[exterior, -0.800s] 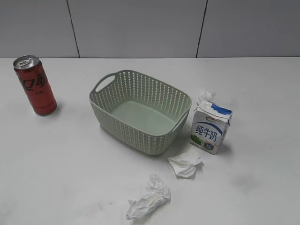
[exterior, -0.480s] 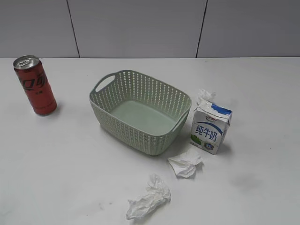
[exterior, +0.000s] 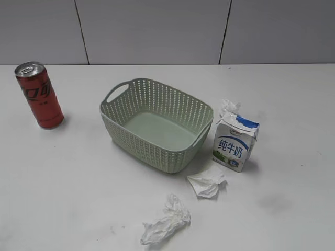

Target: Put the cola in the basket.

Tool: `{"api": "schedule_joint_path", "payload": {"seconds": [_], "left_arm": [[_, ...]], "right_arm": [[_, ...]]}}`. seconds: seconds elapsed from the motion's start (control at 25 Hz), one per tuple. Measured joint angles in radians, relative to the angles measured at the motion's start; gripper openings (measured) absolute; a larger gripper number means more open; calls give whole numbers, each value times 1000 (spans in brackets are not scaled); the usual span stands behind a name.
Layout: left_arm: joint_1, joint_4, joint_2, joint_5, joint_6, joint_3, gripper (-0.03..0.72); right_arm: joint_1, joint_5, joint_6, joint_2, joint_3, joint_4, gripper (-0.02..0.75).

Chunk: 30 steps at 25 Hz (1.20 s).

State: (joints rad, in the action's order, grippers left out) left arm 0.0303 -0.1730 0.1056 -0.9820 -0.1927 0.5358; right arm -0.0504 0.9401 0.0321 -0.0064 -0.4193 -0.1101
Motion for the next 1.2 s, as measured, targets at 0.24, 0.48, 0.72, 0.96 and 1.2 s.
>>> {"api": "schedule_joint_path", "payload": {"seconds": [0.24,0.48,0.72,0.96,1.2], "left_arm": [[0,-62,303,78,0,108,628],[0,-67,679,70,0,322,631],[0,-82,1040,20,0,580,627],[-12,-75,1354,-89,0,811,620],[-107,39,1575,-126,5,976,618]], "right_arm": [[0,0,0,0,0,0,572],[0,0,0,0,0,0,572],[0,0,0,0,0,0,572],[0,0,0,0,0,0,572],[0,0,0,0,0,0,572]]}}
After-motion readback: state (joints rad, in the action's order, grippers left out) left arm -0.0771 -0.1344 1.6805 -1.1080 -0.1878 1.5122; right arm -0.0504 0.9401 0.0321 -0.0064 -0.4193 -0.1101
